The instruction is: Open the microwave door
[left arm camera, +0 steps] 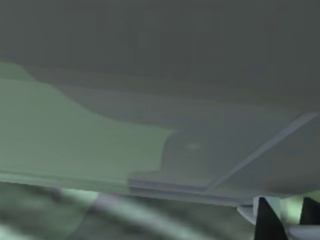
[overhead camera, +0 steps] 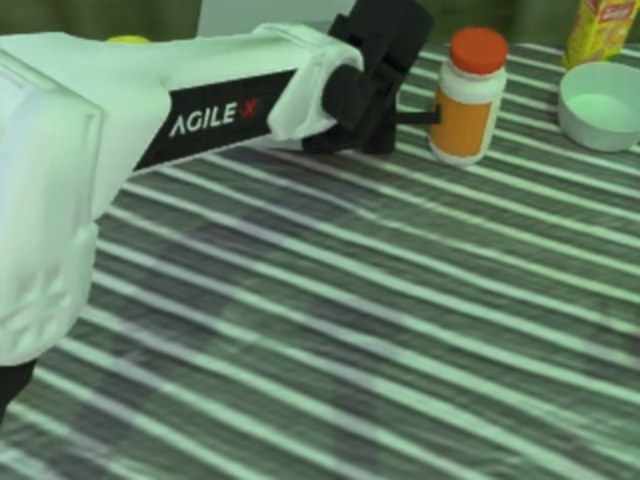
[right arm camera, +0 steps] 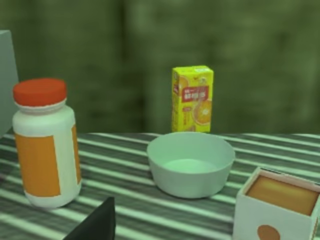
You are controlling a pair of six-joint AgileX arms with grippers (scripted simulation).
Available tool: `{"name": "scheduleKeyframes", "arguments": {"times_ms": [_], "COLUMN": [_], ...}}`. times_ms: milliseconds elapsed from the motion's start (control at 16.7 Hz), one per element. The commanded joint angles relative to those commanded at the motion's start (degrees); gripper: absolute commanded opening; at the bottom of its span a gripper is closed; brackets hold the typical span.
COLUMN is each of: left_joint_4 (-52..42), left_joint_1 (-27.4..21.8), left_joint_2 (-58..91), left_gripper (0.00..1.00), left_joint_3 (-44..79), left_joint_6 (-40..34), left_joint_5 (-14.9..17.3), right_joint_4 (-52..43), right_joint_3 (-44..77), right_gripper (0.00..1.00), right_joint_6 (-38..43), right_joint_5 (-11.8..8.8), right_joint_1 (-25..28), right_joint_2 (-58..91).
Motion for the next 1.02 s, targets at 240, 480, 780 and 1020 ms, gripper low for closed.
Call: {"name": "scheduleKeyframes", "arguments": {"times_ms": [240, 480, 780, 1020], "left_joint_4": [0.0, 0.1, 2.3, 3.3], "left_joint_1": [0.0, -0.5, 0.1, 0.4], "left_joint_2": [0.0, 0.4, -2.0, -3.1], "left_gripper": [0.00, 0.00, 0.00, 0.00], "left_joint_3": [0.0, 0.0, -3.4, -5.2], "left_joint_6": [0.0, -0.2, 2.1, 3.4], "left_joint_5": [0.0, 0.4, 1.6, 2.3], "right_joint_4": [0.0, 0.0, 0.0, 0.0], "right_joint_3": [0.0, 0.0, 0.0, 0.0], "right_gripper": [1.00, 1.00, 1.00, 1.00], "right_joint_6": [0.0, 0.0, 0.0, 0.0], "right_joint_5": [0.0, 0.0, 0.0, 0.0], "right_joint_1": [0.0, 0.0, 0.0, 0.0], "right_joint_2": [0.0, 0.0, 0.0, 0.0]}}
